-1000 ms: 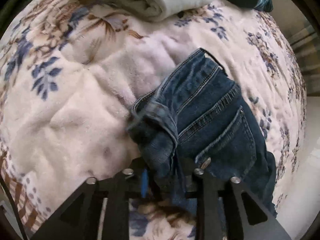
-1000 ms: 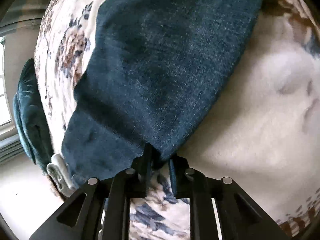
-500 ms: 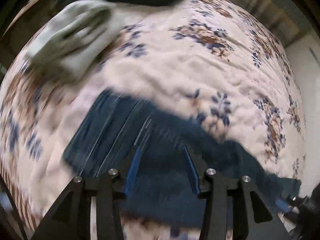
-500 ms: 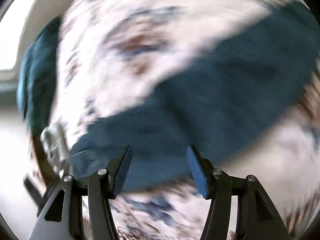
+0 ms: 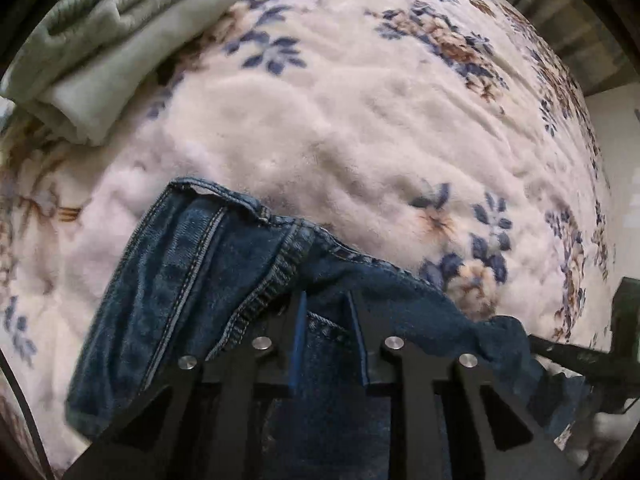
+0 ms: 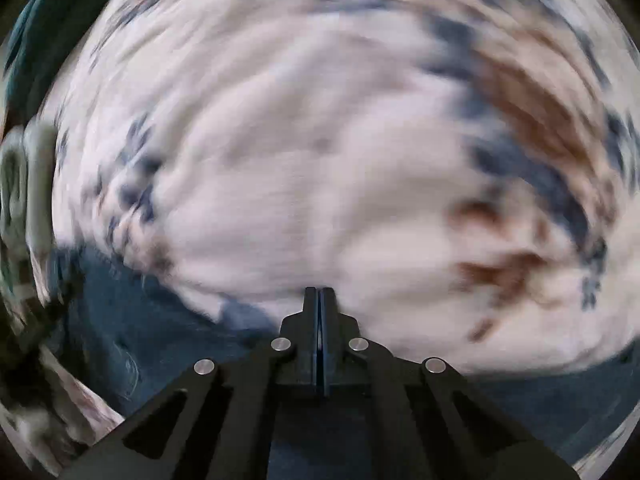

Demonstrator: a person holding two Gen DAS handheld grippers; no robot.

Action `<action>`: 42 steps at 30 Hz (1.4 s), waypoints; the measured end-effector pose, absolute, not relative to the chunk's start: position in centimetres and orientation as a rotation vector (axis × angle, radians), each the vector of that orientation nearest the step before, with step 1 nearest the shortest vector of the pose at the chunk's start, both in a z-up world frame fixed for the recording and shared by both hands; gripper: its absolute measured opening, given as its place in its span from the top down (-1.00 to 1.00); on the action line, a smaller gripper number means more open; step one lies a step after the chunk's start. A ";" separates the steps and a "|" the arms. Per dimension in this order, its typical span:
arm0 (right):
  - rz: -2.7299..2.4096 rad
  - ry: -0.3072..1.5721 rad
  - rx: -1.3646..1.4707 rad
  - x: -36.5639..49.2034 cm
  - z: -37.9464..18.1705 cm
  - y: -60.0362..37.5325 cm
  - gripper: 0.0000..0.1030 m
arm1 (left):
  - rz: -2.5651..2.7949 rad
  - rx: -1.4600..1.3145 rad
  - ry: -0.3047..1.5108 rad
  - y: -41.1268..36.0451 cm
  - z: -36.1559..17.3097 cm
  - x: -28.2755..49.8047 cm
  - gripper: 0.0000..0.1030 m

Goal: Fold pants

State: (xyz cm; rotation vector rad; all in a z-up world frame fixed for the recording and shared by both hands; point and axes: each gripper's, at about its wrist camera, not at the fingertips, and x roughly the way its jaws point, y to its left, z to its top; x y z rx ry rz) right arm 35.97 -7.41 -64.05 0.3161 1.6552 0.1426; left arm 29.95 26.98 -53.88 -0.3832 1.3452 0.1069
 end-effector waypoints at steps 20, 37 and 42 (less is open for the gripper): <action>0.365 1.646 0.438 34.5 -63.1 -4.8 1.00 | 0.063 -0.211 1.407 22.6 -55.5 32.3 0.01; 0.037 1.796 0.025 33.3 -63.0 -17.8 1.00 | -0.003 -0.102 1.427 19.7 -56.2 33.5 -0.27; 0.014 1.673 0.381 33.1 -59.1 -25.4 0.38 | -0.011 -0.148 1.410 18.5 -53.4 32.7 -0.27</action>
